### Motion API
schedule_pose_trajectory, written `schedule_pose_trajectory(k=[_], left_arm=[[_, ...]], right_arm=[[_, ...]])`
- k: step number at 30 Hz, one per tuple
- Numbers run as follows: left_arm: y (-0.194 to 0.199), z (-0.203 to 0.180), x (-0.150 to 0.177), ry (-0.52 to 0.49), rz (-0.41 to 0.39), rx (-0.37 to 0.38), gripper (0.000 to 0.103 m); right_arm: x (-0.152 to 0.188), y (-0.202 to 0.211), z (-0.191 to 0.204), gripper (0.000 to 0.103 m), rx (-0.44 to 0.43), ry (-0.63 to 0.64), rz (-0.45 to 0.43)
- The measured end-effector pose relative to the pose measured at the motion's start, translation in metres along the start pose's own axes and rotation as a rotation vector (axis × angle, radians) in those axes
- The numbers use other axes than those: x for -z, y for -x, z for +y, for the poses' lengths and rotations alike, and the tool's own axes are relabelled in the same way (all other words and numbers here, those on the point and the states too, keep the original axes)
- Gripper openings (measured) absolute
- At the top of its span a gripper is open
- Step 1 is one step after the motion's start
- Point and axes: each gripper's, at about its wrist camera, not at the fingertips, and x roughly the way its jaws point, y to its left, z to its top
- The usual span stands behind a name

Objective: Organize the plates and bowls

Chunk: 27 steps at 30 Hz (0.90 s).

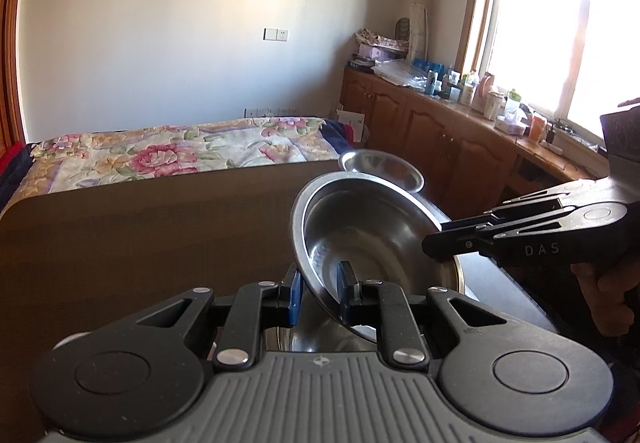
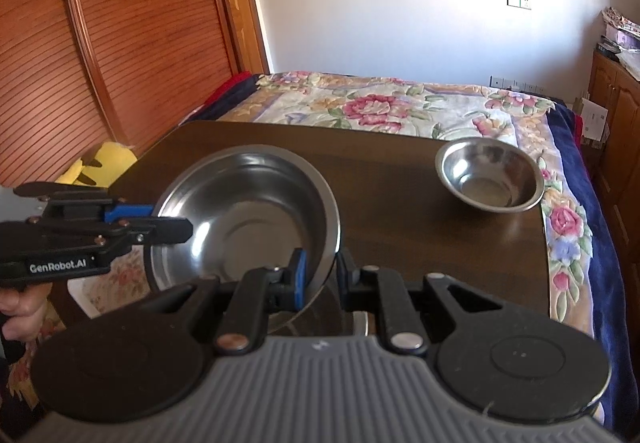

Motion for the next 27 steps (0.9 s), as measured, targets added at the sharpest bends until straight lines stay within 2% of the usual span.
schedule_pose_trajectory(k=[16, 27], left_arm=[[-0.009, 0.01, 0.028, 0.014, 0.055, -0.004, 0.02], [-0.014, 0.003, 0.037, -0.044, 0.054, -0.042, 0.02]], right_arm=[[0.021, -0.013, 0.006, 0.018, -0.011, -0.011, 0.029], [0.028, -0.017, 0.009, 0.016, 0.017, 0.018, 0.028]])
